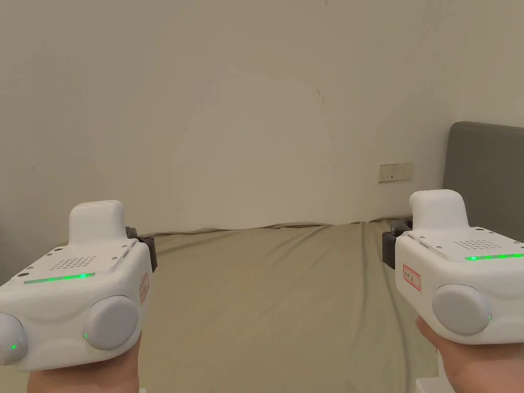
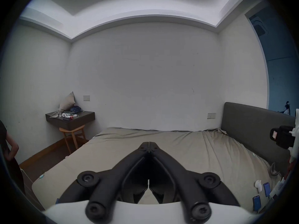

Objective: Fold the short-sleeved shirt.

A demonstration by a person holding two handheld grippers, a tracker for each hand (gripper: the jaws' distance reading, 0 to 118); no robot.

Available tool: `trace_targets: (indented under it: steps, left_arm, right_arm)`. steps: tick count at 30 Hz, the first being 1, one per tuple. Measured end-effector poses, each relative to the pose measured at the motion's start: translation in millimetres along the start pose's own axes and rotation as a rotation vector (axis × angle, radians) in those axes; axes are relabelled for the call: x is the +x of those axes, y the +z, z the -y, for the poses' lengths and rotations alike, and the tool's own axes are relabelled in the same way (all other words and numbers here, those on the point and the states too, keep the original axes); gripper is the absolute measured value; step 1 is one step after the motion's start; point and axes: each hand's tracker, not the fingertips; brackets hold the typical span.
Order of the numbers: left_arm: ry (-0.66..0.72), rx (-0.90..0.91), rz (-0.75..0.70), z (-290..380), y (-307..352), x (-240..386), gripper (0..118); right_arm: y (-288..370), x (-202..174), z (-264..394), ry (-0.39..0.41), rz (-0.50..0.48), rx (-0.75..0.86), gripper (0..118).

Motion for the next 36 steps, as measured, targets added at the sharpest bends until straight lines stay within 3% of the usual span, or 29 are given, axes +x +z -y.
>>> trace_targets:
  steps: [2,3,4,5,6,7,8,11,17,22,26,36]
  left_arm:
    - [-0.002,0.009,0.010,0,1,0,0]
    - [-0.003,0.015,0.016,0,1,0,2]
    - [-0.012,0.027,0.012,0,2,2,32]
    - [-0.030,0.056,-0.027,0,3,5,93]
    - [-0.043,0.034,-0.042,0,0,4,118]
    - [-0.048,0.151,-0.040,4,15,4,118]
    - [-0.052,0.066,-0.035,9,18,5,118]
    - [-0.046,0.033,-0.013,-5,7,-2,118]
    - [-0.040,0.013,0.008,-2,11,3,118]
    - [-0.030,0.018,0.013,-3,8,2,118]
    - [-0.037,0.021,-0.006,-5,7,1,118]
    - [-0.026,0.025,0.005,-8,7,0,118]
  right_arm:
    - [1,-1,-1,-0.003,-0.003,0.002,6]
    - [0,-1,-2,0.002,-0.014,0.004,40]
    - [-1,-3,-3,0.016,-0.018,0.011,91]
    - [-4,-4,-3,0.026,-0.007,0.000,118]
    - [8,-4,-3,0.035,0.018,0.072,118]
    - [9,-3,-8,0.026,-0.012,0.040,118]
    - [13,-1,-10,0.006,-0.019,0.030,118]
    - [3,-4,-7,-0.021,-0.037,0.003,118]
    - [-1,-20,-9,0.035,0.067,-0.009,118]
    - [7,-22,-12,0.003,-0.021,-0.032,118]
    - [11,-27,-13,0.039,-0.023,-0.012,118]
    - [11,-33,-16,0.032,-0.008,-0.033,118]
